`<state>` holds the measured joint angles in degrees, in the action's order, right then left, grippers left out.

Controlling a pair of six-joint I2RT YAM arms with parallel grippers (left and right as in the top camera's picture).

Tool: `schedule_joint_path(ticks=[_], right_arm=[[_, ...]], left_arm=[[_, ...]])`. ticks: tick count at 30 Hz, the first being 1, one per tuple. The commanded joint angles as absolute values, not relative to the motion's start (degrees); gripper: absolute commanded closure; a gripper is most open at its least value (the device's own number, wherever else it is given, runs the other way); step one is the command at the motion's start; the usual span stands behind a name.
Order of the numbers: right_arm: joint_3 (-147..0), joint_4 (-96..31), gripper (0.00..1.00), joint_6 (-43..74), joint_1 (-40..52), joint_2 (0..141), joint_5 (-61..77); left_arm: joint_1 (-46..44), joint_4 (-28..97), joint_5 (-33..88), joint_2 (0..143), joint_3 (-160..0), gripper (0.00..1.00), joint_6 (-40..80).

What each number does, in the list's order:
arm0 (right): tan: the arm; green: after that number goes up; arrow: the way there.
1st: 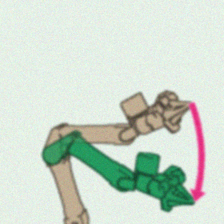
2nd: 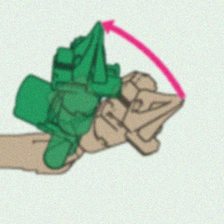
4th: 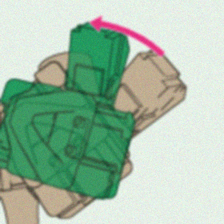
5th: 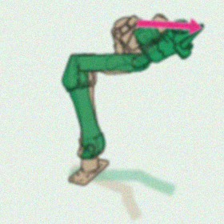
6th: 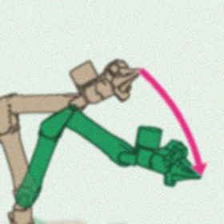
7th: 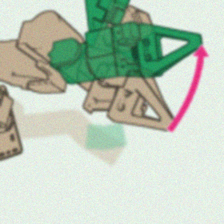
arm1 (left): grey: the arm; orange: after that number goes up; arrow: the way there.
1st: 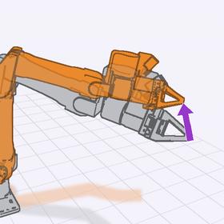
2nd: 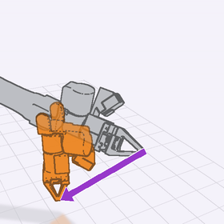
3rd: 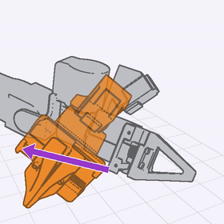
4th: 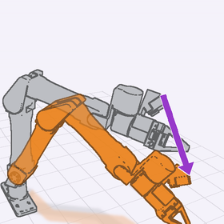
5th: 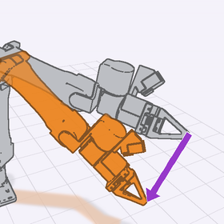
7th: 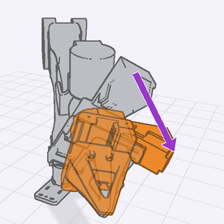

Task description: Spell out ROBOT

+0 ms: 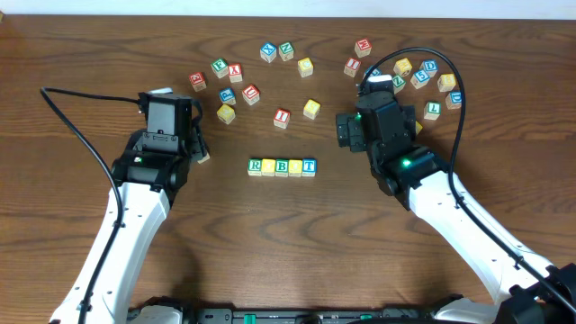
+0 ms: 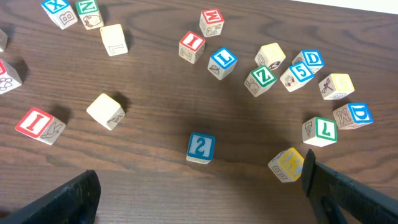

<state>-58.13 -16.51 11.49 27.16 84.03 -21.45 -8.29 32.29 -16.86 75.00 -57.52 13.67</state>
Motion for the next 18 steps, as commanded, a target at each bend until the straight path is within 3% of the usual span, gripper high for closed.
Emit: schedule_joint_path(ticks=[1, 12, 18], right_arm=[[-58.87, -16.56, 0.01, 11.07, 26.68, 83.05, -22.33], [-58.87, -16.56, 0.01, 11.07, 26.70, 83.05, -22.33], [-58.87, -16.56, 0.01, 11.07, 26.72, 83.05, -22.33]], left_arm=[[-7.99, 32.88, -17.67, 75.46, -57.60, 0.26, 13.39], [-8.49, 33.47, -17.43, 74.30, -57.41, 0.26, 19.00], [-10.61, 22.33, -17.43, 70.91, -52.42, 0.26, 17.65]])
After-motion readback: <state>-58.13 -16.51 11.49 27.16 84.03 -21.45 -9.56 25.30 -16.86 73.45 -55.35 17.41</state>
